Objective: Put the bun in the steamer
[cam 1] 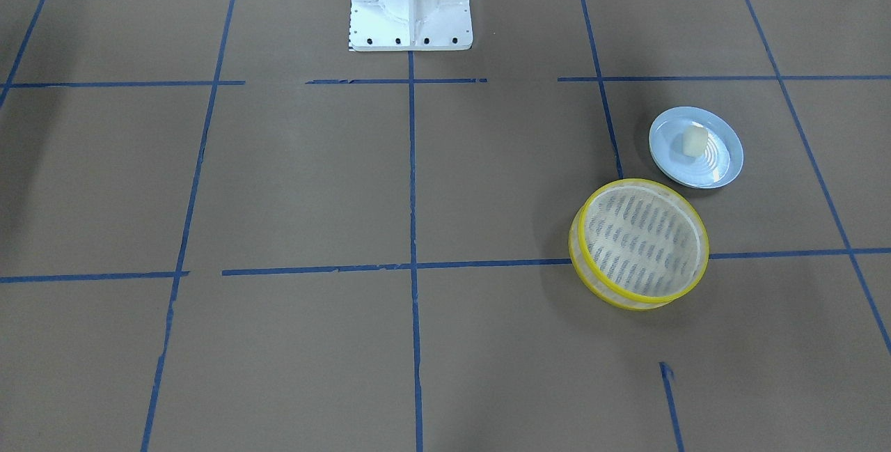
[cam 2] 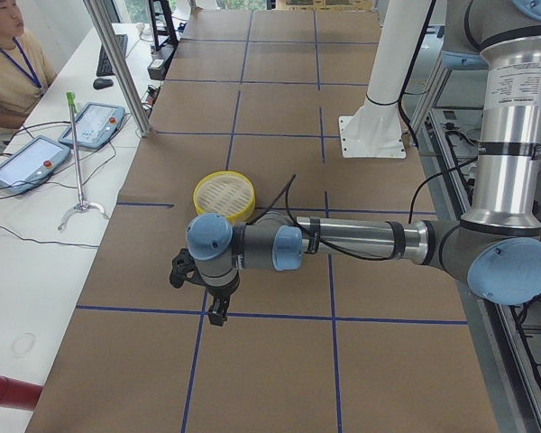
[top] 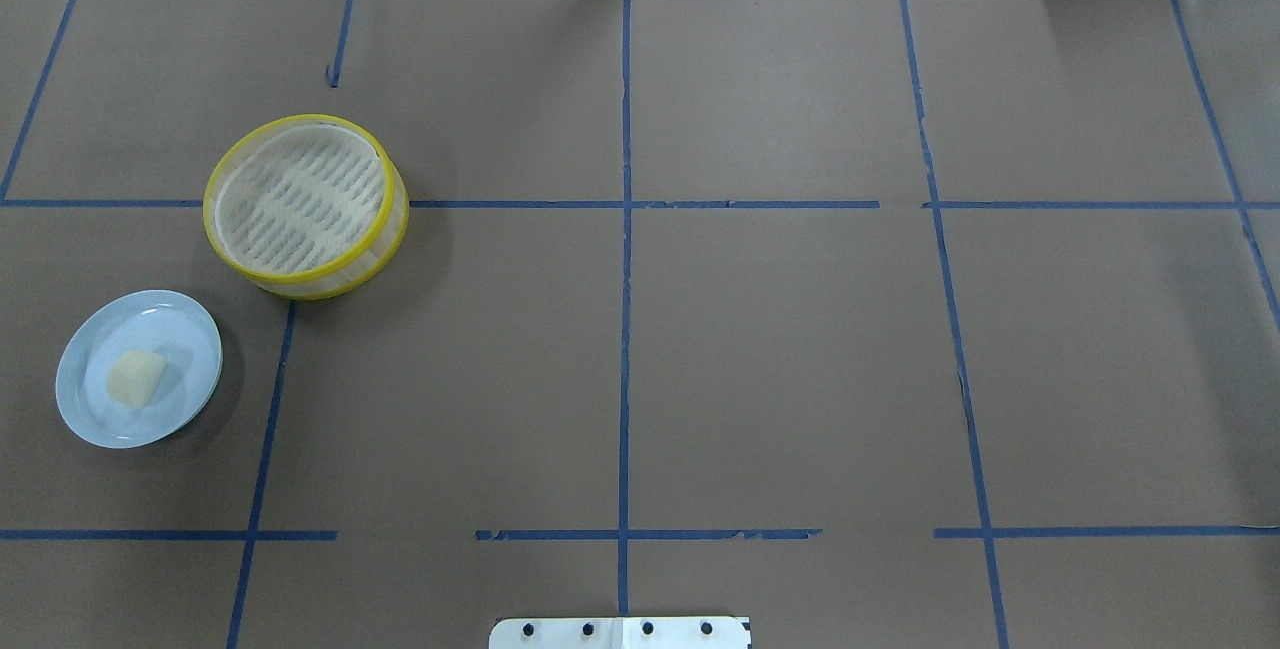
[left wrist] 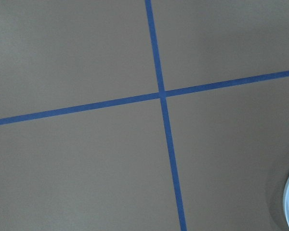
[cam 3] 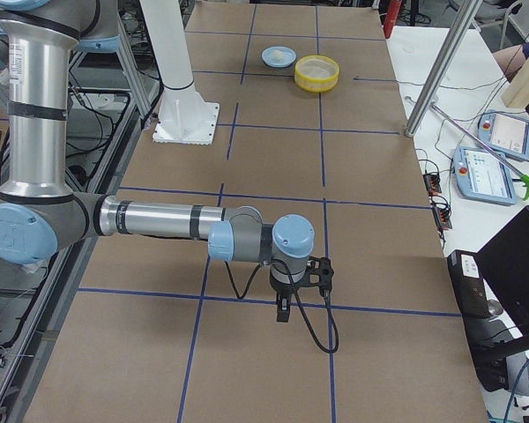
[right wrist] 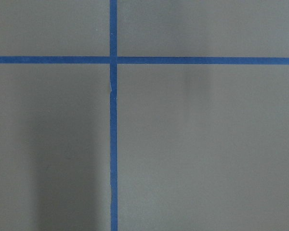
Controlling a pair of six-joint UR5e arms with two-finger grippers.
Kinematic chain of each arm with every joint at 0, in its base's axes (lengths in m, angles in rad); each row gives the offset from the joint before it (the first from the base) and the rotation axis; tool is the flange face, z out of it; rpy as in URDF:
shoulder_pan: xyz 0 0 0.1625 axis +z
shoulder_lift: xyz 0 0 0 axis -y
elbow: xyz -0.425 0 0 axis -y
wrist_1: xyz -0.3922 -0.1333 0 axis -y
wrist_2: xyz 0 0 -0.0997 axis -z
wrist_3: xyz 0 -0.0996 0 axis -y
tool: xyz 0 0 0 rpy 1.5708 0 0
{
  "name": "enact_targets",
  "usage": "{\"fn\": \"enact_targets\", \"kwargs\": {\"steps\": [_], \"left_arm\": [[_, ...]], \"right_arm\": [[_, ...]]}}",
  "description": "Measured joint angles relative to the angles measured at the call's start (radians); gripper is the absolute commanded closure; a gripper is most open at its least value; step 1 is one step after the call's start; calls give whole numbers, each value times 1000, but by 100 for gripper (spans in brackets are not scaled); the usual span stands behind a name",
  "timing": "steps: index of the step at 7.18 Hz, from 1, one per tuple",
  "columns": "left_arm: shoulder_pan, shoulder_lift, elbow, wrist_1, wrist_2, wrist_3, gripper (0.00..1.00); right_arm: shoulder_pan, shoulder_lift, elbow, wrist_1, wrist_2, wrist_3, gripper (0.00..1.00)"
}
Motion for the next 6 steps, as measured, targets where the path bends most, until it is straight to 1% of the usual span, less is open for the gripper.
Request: {"fn": "enact_targets", "kwargs": {"steps": [3,6], "left_arm": [[9,-5,-11,34,0,10,0],[10,1,-8,8,-3,4,0]], "right_arm": [[0,0,0,0,0,0,0],[0,0,0,0,0,0,0]]}}
